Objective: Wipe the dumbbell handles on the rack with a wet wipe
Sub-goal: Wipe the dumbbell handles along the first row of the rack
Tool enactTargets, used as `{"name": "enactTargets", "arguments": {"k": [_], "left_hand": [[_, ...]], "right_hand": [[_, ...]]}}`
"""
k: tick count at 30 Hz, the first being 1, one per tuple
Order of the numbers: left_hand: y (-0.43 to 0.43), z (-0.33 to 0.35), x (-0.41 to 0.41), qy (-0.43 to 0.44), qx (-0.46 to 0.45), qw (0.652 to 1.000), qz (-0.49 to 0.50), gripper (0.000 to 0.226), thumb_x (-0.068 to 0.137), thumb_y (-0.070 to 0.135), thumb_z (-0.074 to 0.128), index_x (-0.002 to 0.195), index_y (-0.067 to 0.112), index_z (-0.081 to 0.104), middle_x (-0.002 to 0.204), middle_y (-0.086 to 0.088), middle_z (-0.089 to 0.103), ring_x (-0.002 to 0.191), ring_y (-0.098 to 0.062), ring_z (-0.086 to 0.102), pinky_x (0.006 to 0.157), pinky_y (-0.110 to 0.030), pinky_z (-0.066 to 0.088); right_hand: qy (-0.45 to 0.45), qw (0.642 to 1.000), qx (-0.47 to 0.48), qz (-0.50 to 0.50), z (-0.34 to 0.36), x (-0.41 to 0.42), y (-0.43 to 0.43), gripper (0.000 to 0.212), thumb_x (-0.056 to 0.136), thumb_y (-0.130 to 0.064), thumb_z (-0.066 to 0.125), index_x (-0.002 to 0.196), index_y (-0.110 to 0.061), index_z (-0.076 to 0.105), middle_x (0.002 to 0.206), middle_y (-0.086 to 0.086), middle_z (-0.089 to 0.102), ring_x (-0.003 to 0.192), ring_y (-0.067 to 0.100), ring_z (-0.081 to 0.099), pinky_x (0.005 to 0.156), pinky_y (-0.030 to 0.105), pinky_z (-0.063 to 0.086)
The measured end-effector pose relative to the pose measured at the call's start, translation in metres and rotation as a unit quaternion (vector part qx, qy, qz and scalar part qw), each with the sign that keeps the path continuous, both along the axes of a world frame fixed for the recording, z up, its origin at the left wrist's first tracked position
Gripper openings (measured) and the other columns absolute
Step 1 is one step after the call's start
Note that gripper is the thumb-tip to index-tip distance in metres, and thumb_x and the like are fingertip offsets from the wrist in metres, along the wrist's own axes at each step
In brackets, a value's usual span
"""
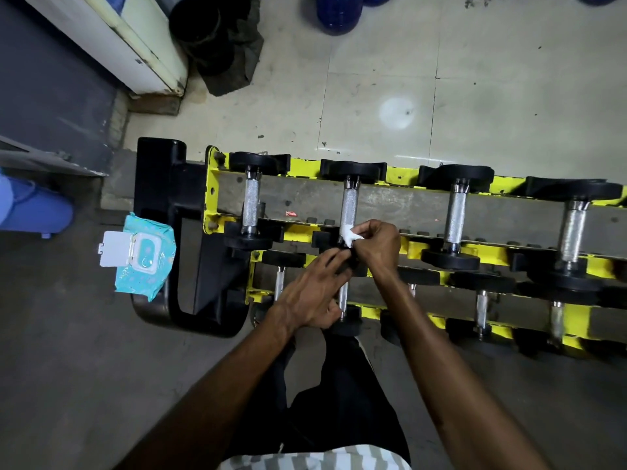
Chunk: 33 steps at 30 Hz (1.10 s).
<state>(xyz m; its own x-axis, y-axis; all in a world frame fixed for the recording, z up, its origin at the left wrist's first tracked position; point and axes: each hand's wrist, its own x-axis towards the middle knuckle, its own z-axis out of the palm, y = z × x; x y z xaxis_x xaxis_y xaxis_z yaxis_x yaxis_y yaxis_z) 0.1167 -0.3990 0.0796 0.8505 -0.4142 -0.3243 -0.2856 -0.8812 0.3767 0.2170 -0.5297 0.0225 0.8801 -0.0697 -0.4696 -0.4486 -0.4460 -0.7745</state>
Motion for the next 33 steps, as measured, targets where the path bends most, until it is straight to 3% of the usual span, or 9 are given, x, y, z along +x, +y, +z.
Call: {"name": "enactTargets", "arguments": {"k": [7,13,17,19,21,25,27,30,33], "left_hand": [[0.002,0.002,0.003,-0.003,-0.001,1.000,-0.007,0.083,0.062,0.028,0.065,0.141,0.005,0.052,0.148,-0.013,0.040,0.139,-0.030,0.035,0.110,-0.031,0.039],[0.002,0.000,0.001,0.004,0.014,1.000,-0.011,0.091,0.064,0.029,0.066,0.149,0.003,0.045,0.150,-0.015,0.038,0.141,-0.032,0.033,0.110,-0.036,0.042],[0.003,-0.001,0.001,0.009,0.007,1.000,-0.012,0.090,0.064,0.030,0.066,0.148,0.005,0.046,0.149,-0.013,0.038,0.140,-0.031,0.033,0.108,-0.036,0.044],[0.003,-0.001,0.001,0.003,-0.004,1.000,-0.009,0.087,0.062,0.029,0.067,0.144,0.005,0.050,0.148,-0.013,0.040,0.138,-0.030,0.035,0.106,-0.035,0.045],[0.002,-0.002,0.001,-0.003,-0.008,1.000,-0.005,0.085,0.061,0.029,0.068,0.141,0.007,0.053,0.147,-0.012,0.042,0.137,-0.029,0.036,0.103,-0.034,0.046],[0.003,-0.005,0.000,0.002,0.013,1.000,-0.005,0.091,0.062,0.034,0.066,0.148,0.009,0.047,0.149,-0.010,0.039,0.139,-0.027,0.034,0.100,-0.032,0.048],[0.003,-0.006,-0.001,0.006,0.008,1.000,-0.005,0.094,0.062,0.033,0.065,0.150,0.008,0.044,0.150,-0.011,0.038,0.141,-0.028,0.032,0.105,-0.034,0.046],[0.005,-0.006,0.001,0.000,0.010,1.000,-0.011,0.091,0.061,0.032,0.065,0.147,0.007,0.047,0.149,-0.012,0.039,0.140,-0.028,0.033,0.105,-0.034,0.045],[0.005,-0.007,0.001,-0.002,0.017,1.000,-0.015,0.093,0.062,0.033,0.064,0.150,0.008,0.044,0.149,-0.012,0.039,0.140,-0.028,0.032,0.107,-0.034,0.044]], "right_hand": [[-0.023,0.998,-0.059,-0.016,-0.009,0.000,-0.003,0.021,0.077,-0.037,0.080,0.075,-0.016,0.077,0.068,-0.007,0.072,0.061,0.004,0.066,0.055,0.017,0.048],[-0.020,0.975,-0.161,0.152,-0.018,0.009,-0.011,0.007,0.074,-0.019,0.069,0.073,-0.014,0.075,0.064,0.006,0.070,0.059,0.021,0.067,0.048,0.020,0.036],[0.029,0.963,-0.156,0.220,-0.016,0.021,-0.004,0.005,0.071,-0.021,0.070,0.069,-0.018,0.066,0.068,0.011,0.071,0.063,0.029,0.069,0.053,0.034,0.055],[0.019,0.958,-0.165,0.234,-0.016,0.022,0.001,0.010,0.073,-0.022,0.070,0.081,-0.015,0.069,0.074,0.011,0.070,0.066,0.030,0.066,0.052,0.031,0.049],[0.018,0.959,-0.167,0.229,-0.017,0.021,0.004,0.015,0.076,-0.024,0.070,0.087,-0.014,0.070,0.077,0.011,0.067,0.067,0.029,0.062,0.054,0.027,0.041],[0.079,0.990,-0.086,0.077,-0.024,0.021,0.005,0.013,0.081,-0.018,0.060,0.072,-0.021,0.069,0.079,0.010,0.074,0.072,0.032,0.070,0.064,0.043,0.058],[0.094,0.994,-0.055,-0.008,-0.026,0.019,0.006,0.021,0.084,-0.023,0.055,0.082,-0.021,0.076,0.086,0.006,0.076,0.080,0.032,0.072,0.071,0.044,0.060],[0.088,0.992,-0.081,0.029,-0.023,0.019,0.008,0.030,0.085,-0.022,0.054,0.105,-0.018,0.076,0.100,0.007,0.075,0.087,0.028,0.071,0.072,0.036,0.057],[0.085,0.987,-0.055,0.127,-0.022,0.026,0.005,0.035,0.077,-0.003,0.052,0.101,-0.014,0.074,0.090,0.009,0.073,0.078,0.027,0.068,0.060,0.028,0.050]]}}
